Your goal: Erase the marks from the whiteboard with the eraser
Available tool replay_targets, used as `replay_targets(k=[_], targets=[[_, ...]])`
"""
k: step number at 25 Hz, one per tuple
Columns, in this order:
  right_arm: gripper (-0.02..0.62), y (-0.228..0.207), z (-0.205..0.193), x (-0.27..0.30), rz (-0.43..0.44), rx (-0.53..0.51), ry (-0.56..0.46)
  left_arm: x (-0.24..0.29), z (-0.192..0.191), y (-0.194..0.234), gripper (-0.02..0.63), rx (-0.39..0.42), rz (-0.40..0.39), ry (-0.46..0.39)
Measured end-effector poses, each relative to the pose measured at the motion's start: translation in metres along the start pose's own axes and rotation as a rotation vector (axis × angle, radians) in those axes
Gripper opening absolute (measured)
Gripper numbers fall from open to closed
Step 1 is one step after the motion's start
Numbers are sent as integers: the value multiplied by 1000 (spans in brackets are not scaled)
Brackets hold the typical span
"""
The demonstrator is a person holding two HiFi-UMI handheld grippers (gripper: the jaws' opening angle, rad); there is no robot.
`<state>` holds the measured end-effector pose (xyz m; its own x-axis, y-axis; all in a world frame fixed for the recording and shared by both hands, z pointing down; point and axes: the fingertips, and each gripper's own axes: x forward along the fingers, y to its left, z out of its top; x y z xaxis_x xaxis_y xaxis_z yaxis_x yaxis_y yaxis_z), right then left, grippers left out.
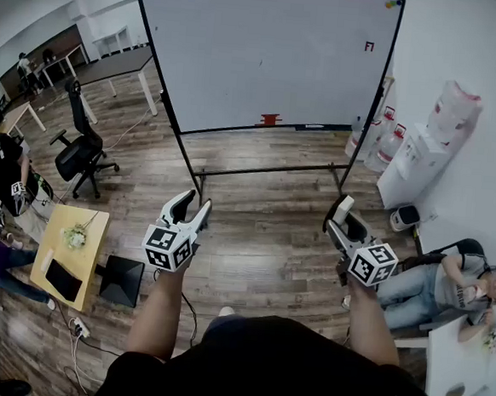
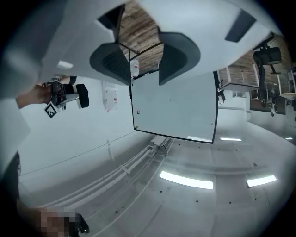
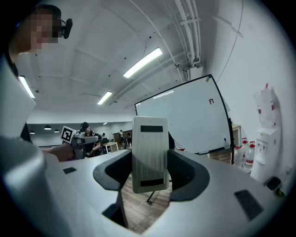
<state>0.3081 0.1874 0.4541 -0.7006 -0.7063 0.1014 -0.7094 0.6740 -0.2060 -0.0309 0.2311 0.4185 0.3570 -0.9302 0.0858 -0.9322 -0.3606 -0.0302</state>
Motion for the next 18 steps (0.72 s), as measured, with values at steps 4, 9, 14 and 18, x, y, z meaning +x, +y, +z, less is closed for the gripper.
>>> replay_targets(k=[4, 9, 14, 18], targets=[[233, -15, -2, -1, -22, 16, 2, 7, -1, 0, 198, 8, 3, 5], [233, -20, 23, 11, -23, -7, -26, 12, -6, 7, 195, 4, 10, 19], [233, -12, 36, 32, -6, -40, -23, 14, -9, 23, 195, -1, 27, 21], [233, -10, 35, 52, -6, -40, -10, 21, -14, 36, 195, -6, 30, 24]])
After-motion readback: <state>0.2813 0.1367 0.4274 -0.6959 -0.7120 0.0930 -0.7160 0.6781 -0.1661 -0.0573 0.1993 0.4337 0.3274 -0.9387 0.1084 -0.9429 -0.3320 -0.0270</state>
